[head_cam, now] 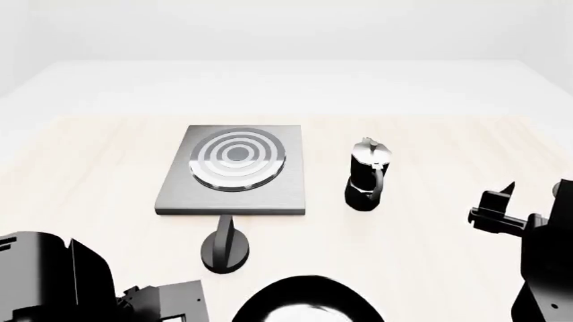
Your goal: Turn on the stove and put the frying pan on it.
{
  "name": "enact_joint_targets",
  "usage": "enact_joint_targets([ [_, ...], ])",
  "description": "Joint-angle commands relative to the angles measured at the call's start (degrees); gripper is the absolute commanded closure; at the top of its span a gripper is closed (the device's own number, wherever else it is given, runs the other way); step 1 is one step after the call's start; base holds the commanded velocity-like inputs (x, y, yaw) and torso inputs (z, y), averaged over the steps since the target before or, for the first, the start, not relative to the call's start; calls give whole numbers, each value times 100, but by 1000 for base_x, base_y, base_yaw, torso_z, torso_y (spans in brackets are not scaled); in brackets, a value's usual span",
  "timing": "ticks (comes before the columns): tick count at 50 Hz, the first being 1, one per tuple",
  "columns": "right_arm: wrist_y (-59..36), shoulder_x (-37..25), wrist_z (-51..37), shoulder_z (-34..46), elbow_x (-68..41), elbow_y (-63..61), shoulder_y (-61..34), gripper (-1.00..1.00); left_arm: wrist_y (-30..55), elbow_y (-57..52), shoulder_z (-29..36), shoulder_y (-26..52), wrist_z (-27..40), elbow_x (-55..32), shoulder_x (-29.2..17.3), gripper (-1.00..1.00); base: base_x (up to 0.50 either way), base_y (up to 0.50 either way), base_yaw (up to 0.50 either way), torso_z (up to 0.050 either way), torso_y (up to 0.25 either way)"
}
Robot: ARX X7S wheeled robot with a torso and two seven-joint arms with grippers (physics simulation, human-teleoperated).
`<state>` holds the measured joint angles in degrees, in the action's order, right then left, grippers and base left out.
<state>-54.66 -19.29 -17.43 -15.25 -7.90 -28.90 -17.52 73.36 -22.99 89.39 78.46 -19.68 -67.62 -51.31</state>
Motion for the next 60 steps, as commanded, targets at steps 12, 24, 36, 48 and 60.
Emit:
enact_joint_targets([
  [12,50,9,-28,2,-32,-64,34,-100,-169,179,191,-139,-153,263,5,100,0,0,0,0,0],
  [24,22,-12,-43,-24,-52,-88,15,-100,103,-777,-162,370,334,-121,-387,100,0,0,0,0,0],
  [36,-82,-39,-77,9,-60,-162,-50,-100,732,-2052,-1165,2025,704,-1842,-952,100,0,0,0,0,0],
  [48,-47,-39,-98,46,-56,-116,-34,-100,430,-1230,-1442,2274,1302,-2447,-1141,100,0,0,0,0,0],
  [60,-35,-49,-102,52,-75,-91,-48,-100,-344,-2,-1886,2646,2279,-3647,-867,100,0,0,0,0,1],
])
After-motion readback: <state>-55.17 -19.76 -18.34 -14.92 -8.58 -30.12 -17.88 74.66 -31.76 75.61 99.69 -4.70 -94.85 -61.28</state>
